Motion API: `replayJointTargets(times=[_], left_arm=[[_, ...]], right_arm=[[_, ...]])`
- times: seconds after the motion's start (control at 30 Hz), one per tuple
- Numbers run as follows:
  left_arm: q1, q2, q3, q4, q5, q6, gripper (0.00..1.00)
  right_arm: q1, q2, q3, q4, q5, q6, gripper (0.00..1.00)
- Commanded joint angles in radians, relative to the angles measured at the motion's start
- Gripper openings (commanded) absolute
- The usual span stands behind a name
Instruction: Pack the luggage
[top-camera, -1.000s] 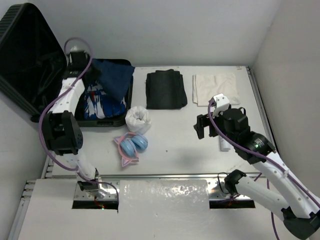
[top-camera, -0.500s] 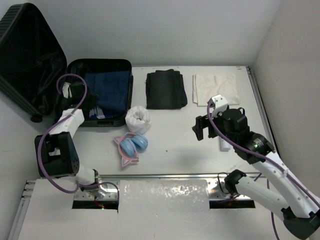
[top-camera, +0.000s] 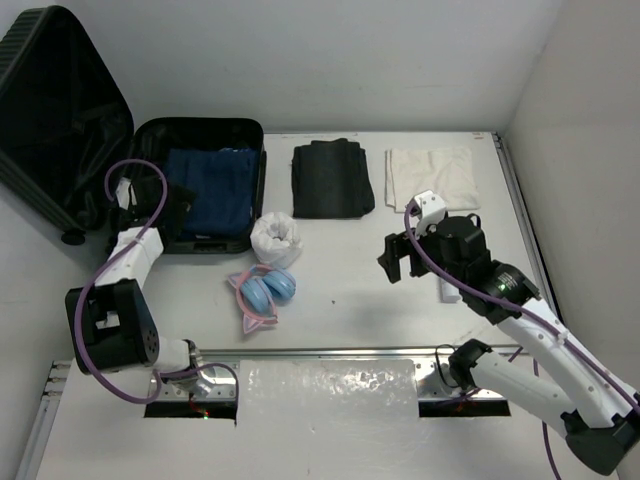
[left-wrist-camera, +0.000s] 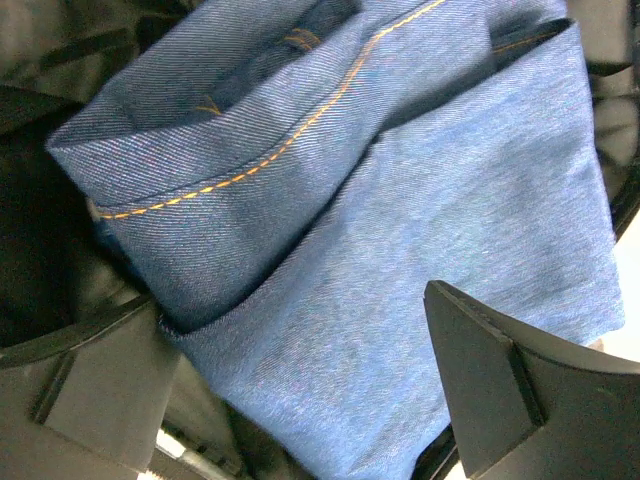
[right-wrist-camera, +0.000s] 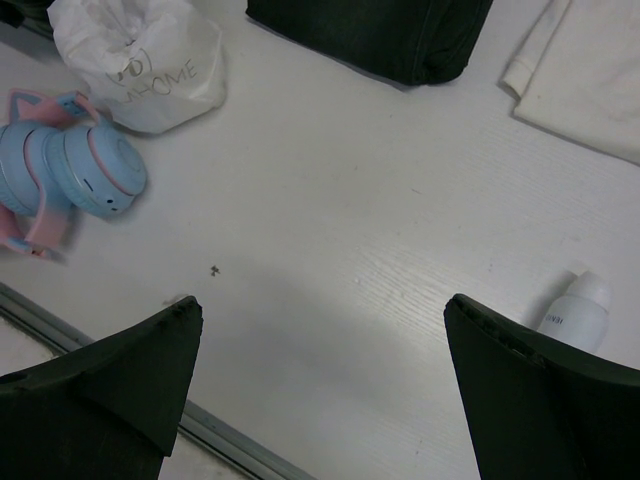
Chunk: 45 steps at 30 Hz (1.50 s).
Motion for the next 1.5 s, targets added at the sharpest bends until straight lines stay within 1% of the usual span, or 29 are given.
replayJointTargets(times=[0.0, 0.03, 0.1, 0.13, 0.23, 0.3, 0.37, 0.4, 0.43, 0.47, 0.5, 0.53, 0.57, 0.6, 0.63, 0.67, 0.7, 0.77, 0.8, 0.83, 0.9, 1.0, 1.07, 1.17, 1.2, 1.27, 1.33, 1.43, 1.47], left_arm=[[0.012, -0.045, 0.082, -0.094, -0.028, 0.069, 0.99], [0.01, -0.081, 0.099, -0.168, -0.083, 0.085, 1.0], [0.007, -0.129, 0.153, -0.244, -0.157, 0.09, 1.0], [0.01, -0.175, 0.176, -0.31, -0.235, 0.102, 1.0], [0.007, -0.255, 0.268, -0.376, -0.326, 0.158, 1.0], [0.007, -0.31, 0.297, -0.34, -0.312, 0.206, 1.0], [0.006, -0.335, 0.285, -0.283, -0.251, 0.245, 1.0], [0.004, -0.342, 0.264, -0.154, -0.107, 0.289, 1.0], [-0.007, -0.323, 0.25, -0.104, -0.035, 0.291, 0.99], [-0.022, -0.289, 0.268, -0.079, 0.012, 0.291, 0.99], [-0.049, -0.172, 0.303, -0.092, 0.052, 0.308, 0.99], [-0.123, -0.095, 0.36, -0.129, 0.047, 0.326, 0.98], [-0.16, -0.024, 0.474, -0.161, 0.033, 0.34, 0.95], [-0.197, 0.109, 0.522, -0.21, 0.031, 0.354, 0.92], [-0.22, 0.166, 0.59, -0.214, 0.036, 0.354, 0.86], [-0.231, 0.269, 0.615, -0.198, 0.062, 0.351, 0.81], [-0.232, 0.318, 0.642, -0.2, 0.079, 0.345, 0.78], [-0.235, 0.465, 0.743, -0.226, 0.114, 0.339, 0.63], [-0.235, 0.506, 0.81, -0.24, 0.119, 0.339, 0.57], [-0.237, 0.573, 0.835, -0.247, 0.148, 0.337, 0.54], [-0.237, 0.621, 0.872, -0.24, 0.159, 0.328, 0.49], [-0.238, 0.696, 0.882, -0.212, 0.153, 0.308, 0.49], [-0.237, 0.757, 0.894, -0.227, 0.092, 0.288, 0.49], [-0.235, 0.808, 0.908, -0.283, -0.019, 0.267, 0.64], [-0.234, 0.81, 0.89, -0.283, -0.033, 0.262, 0.79], [-0.234, 0.793, 0.87, -0.275, -0.035, 0.267, 0.89], [-0.234, 0.744, 0.85, -0.275, -0.05, 0.259, 0.95], [-0.231, 0.645, 0.846, -0.283, -0.079, 0.244, 1.0], [-0.229, 0.62, 0.877, -0.299, -0.094, 0.238, 1.0]], right_arm=[[-0.002, 0.002, -0.002, 0.05, -0.009, 0.001, 0.99], [-0.002, 0.005, -0.001, 0.05, -0.005, -0.001, 0.99], [-0.002, 0.019, 0.004, 0.05, -0.005, -0.005, 0.99], [-0.002, 0.025, 0.007, 0.05, -0.008, -0.007, 0.99], [-0.004, 0.045, 0.016, 0.051, -0.011, -0.01, 0.99], [-0.004, 0.056, 0.016, 0.061, -0.009, -0.01, 0.99], [-0.002, 0.063, 0.011, 0.077, -0.006, -0.008, 0.99], [-0.002, 0.08, 0.011, 0.085, -0.011, -0.01, 0.99], [-0.002, 0.094, 0.014, 0.1, -0.015, -0.011, 0.99], [-0.004, 0.111, 0.021, 0.102, -0.009, -0.011, 0.99], [-0.004, 0.149, 0.028, 0.104, 0.0, -0.011, 0.99], [-0.004, 0.171, 0.043, 0.111, 0.004, -0.013, 0.99], [-0.004, 0.189, 0.05, 0.113, 0.011, -0.014, 0.99], [-0.004, 0.221, 0.065, 0.117, 0.014, -0.016, 0.99], [-0.004, 0.234, 0.071, 0.12, 0.014, -0.018, 0.99], [-0.004, 0.244, 0.074, 0.123, 0.02, -0.018, 0.99], [-0.004, 0.251, 0.077, 0.13, 0.027, -0.018, 0.99], [-0.008, 0.266, 0.077, 0.151, 0.052, -0.021, 0.99], [-0.01, 0.28, 0.082, 0.157, 0.058, -0.022, 0.99], [-0.011, 0.287, 0.087, 0.159, 0.063, -0.027, 0.99], [-0.017, 0.306, 0.093, 0.163, 0.063, -0.033, 0.99], [-0.027, 0.349, 0.097, 0.185, 0.051, -0.033, 0.99], [-0.033, 0.389, 0.102, 0.199, 0.035, -0.031, 0.99], [-0.039, 0.441, 0.116, 0.219, -0.003, -0.022, 0.99], [-0.039, 0.451, 0.119, 0.234, -0.031, -0.031, 0.99], [-0.04, 0.493, 0.139, 0.248, -0.045, -0.048, 0.99], [-0.042, 0.536, 0.165, 0.258, -0.049, -0.086, 0.99], [-0.053, 0.672, 0.261, 0.24, -0.081, -0.177, 0.99], [-0.053, 0.751, 0.324, 0.214, -0.081, -0.245, 0.99]])
